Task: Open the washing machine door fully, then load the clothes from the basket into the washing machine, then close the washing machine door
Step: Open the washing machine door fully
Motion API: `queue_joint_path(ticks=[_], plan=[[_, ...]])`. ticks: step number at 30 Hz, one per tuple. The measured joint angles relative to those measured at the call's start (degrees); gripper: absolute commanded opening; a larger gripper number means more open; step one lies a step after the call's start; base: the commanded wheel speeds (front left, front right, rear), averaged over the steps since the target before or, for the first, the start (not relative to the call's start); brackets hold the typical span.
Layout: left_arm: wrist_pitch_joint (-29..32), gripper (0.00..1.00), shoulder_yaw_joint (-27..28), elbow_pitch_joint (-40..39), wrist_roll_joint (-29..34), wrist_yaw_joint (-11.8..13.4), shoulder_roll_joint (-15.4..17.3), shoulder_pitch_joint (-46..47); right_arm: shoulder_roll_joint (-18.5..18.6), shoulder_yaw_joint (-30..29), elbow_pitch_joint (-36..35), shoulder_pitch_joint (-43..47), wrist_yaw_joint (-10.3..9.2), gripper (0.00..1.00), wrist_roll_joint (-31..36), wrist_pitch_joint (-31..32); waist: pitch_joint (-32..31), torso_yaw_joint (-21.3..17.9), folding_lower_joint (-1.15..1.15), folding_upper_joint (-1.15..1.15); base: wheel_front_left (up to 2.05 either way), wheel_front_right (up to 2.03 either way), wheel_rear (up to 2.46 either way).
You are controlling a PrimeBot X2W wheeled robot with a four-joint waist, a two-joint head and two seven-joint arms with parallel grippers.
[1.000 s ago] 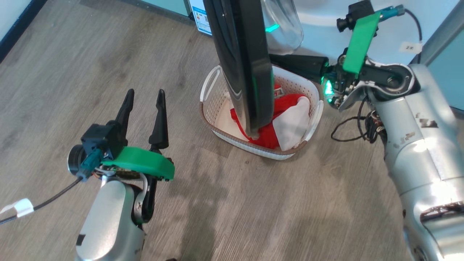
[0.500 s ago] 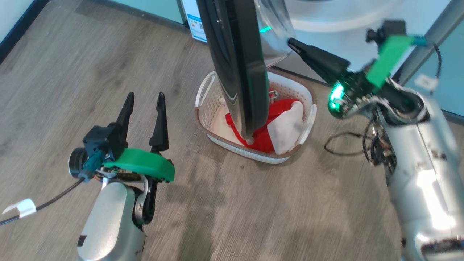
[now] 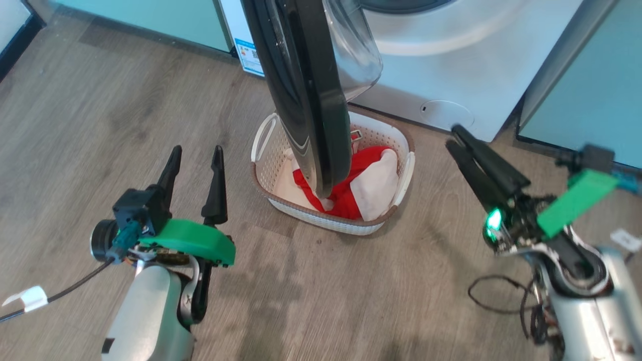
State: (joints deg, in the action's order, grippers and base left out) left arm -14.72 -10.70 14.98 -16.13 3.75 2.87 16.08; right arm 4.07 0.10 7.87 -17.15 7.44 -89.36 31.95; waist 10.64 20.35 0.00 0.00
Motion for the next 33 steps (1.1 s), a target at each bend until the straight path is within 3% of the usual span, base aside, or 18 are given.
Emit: queue_joint_path(ticks=[6,13,18,20,26,29,33], plan=[[0.02,1.0,0.03,-0.1,0.0,0.07,0.89,-0.59,-0.29,0.04,-6.97,7.15,0.0,1.0,5.13,-7.38,-0.52,-1.0,0.0,0.0,0.0,0.0,0.0],[0.1,1.0,0.03,-0.48,0.0,0.57,1.18,-1.16,0.13,0.7,-10.58,7.41,0.0,1.0,19.68,-21.75,-0.75,-1.67,0.0,0.0,0.0,0.0,0.0],[0.1,1.0,0.03,-0.89,0.0,1.07,1.45,-1.16,5.12,1.86,-9.4,6.3,0.0,1.0,42.68,-35.13,-1.21,-1.65,0.0,0.0,0.0,0.0,0.0],[0.12,1.0,-0.02,-0.93,0.0,1.33,1.63,-1.16,5.31,1.87,-8.55,5.43,0.0,1.0,49.6,-38.78,-1.5,-1.63,0.0,0.0,0.0,0.0,0.0],[0.55,1.0,-0.01,-1.18,0.0,1.99,2.34,-1.21,5.11,1.89,-5.89,4.75,0.02,1.0,69.45,-43.66,-2.16,-1.59,0.0,0.0,0.0,0.0,0.0],[0.6,1.0,-0.12,-1.3,0.0,2.38,2.48,-1.66,3.99,1.94,-3.43,5.02,0.03,1.0,75.5,-44.68,-2.61,-1.57,0.0,0.0,0.0,0.0,0.0],[0.97,1.0,-0.15,-1.37,0.0,2.48,2.87,-3.07,2.5,2.26,-0.91,5.51,0.04,1.0,77.13,-45.42,-3.19,-1.73,0.0,0.0,0.0,0.0,0.0]])
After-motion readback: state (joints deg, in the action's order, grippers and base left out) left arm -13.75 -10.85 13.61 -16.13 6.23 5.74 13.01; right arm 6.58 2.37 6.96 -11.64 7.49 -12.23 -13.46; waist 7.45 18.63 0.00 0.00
